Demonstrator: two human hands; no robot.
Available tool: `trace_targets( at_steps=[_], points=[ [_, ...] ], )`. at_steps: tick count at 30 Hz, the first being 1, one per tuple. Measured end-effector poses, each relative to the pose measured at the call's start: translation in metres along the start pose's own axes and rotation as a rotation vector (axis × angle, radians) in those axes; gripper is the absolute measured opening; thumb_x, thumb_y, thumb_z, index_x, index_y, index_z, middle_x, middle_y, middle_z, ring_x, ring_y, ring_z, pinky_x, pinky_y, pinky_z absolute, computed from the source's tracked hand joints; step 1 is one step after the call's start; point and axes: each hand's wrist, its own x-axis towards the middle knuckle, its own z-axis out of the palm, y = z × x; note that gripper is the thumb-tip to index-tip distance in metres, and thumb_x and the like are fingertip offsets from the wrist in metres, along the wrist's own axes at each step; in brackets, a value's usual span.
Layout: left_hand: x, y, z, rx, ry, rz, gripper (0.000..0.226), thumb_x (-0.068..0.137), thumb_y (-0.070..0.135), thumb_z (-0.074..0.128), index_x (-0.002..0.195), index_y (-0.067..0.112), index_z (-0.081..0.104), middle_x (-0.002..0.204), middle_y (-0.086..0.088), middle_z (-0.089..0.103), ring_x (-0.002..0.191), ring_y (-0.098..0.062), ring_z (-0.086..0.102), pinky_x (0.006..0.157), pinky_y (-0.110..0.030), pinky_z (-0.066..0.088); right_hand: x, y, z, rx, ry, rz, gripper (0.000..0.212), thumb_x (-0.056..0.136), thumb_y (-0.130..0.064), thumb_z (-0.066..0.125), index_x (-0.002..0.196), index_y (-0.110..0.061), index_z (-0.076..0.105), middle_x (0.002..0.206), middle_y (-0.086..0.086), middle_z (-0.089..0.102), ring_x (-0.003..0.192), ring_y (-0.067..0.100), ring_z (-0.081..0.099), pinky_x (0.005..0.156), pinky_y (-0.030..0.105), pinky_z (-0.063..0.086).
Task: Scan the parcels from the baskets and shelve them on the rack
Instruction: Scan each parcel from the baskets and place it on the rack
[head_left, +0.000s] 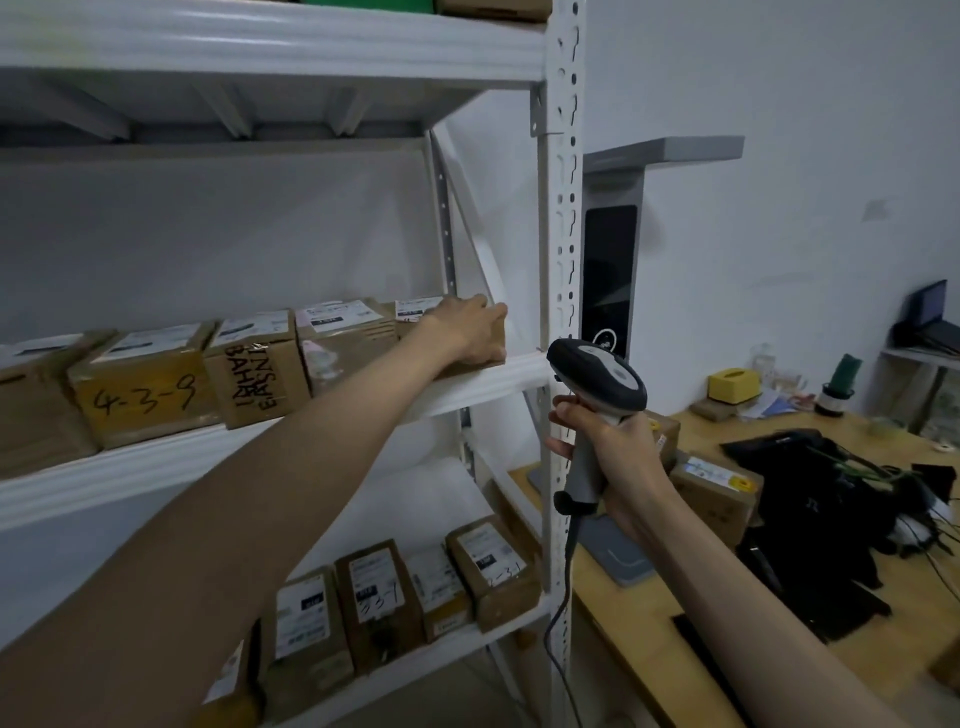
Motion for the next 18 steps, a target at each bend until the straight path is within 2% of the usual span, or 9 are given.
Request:
trace_targets(
  at_steps=[6,9,11,13,16,18],
  points=[
    [-0.025,-0.033,0.006,-0.029,-0.022,-0.040,0.060,0.095,0.049,0.059,0.142,0.019,0.040,0.145,-0.013,0.044,0.124,-0.038,0.050,0.101,-0.048,0.045,-0.006,0.010,0.018,0.008,-0.022,0.025,0.030,0.088,0.003,0.071,0.117,-0.007,0.069,0.100,0.012,0.071,0.102,0.028,0.070,0.087,0.049,0.061],
    [-0.033,-0.040,0.008,-0.065,-0.019,-0.037,0.059,0.094,0.048,0.061,0.141,0.019,0.040,0.145,-0.012,0.043,0.123,-0.038,0.049,0.099,-0.048,0.045,-0.011,0.014,0.025,-0.010,-0.030,0.021,0.036,0.089,0.002,0.071,0.124,-0.004,0.065,0.105,0.014,0.071,0.106,0.029,0.069,0.088,0.050,0.061],
    [-0.037,-0.040,0.010,-0.109,-0.025,-0.054,0.065,0.092,0.048,0.063,0.147,0.025,0.036,0.151,-0.009,0.038,0.129,-0.039,0.046,0.104,-0.054,0.042,-0.013,0.016,0.027,-0.026,-0.025,0.018,0.038,0.089,0.001,0.071,0.126,-0.005,0.064,0.107,0.013,0.071,0.109,0.031,0.069,0.088,0.049,0.061],
    [-0.040,-0.037,0.011,-0.097,-0.012,-0.056,0.073,0.091,0.051,0.063,0.153,0.029,0.030,0.158,-0.006,0.031,0.140,-0.039,0.035,0.113,-0.061,0.030,-0.017,0.018,0.026,-0.040,-0.021,0.014,0.036,0.088,0.002,0.071,0.123,-0.007,0.066,0.103,0.011,0.071,0.108,0.030,0.069,0.087,0.048,0.062],
    [-0.045,-0.022,0.012,-0.060,0.114,0.012,0.077,0.091,0.054,0.064,0.154,0.026,0.032,0.162,-0.007,0.028,0.147,-0.036,0.027,0.119,-0.057,0.021,-0.025,0.018,0.019,-0.066,0.000,0.004,0.029,0.088,0.002,0.072,0.114,-0.011,0.070,0.096,0.008,0.071,0.100,0.026,0.069,0.085,0.048,0.062],
    [-0.050,-0.002,0.012,-0.073,0.242,0.104,0.065,0.092,0.051,0.064,0.147,0.021,0.043,0.153,-0.009,0.041,0.139,-0.032,0.038,0.116,-0.047,0.030,-0.032,0.016,0.012,-0.097,0.042,0.004,0.030,0.089,0.000,0.072,0.118,-0.008,0.068,0.102,0.012,0.070,0.096,0.025,0.069,0.082,0.047,0.063]
  ],
)
